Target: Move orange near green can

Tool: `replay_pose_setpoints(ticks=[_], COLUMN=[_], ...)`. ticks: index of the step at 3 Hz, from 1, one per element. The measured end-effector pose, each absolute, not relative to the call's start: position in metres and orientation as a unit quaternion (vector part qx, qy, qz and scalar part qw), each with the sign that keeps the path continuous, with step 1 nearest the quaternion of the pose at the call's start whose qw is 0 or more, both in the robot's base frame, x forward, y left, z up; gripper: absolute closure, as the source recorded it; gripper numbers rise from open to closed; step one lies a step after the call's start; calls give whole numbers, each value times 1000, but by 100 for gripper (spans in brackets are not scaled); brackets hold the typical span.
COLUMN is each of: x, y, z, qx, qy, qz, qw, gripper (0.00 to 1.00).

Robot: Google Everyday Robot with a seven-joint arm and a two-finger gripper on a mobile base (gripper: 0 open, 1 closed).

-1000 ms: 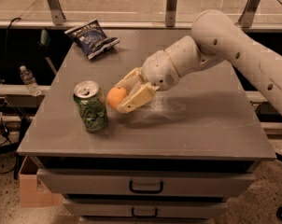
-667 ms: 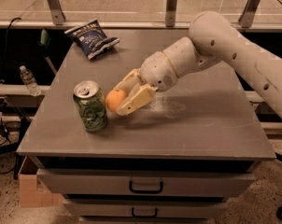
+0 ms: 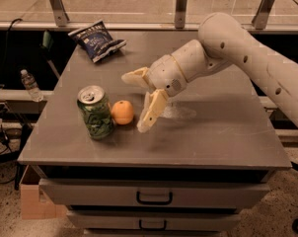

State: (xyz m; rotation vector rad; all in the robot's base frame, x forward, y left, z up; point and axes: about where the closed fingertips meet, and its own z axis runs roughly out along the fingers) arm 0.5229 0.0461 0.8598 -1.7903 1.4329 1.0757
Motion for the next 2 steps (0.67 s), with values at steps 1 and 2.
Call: replay_pose_setpoints(ticks=[1, 2], x=[541, 581], y=[31, -17], z=[867, 906], qx=[-664, -632], qy=[556, 591], qz=[387, 334], qw=[316, 374], gripper=[0, 0])
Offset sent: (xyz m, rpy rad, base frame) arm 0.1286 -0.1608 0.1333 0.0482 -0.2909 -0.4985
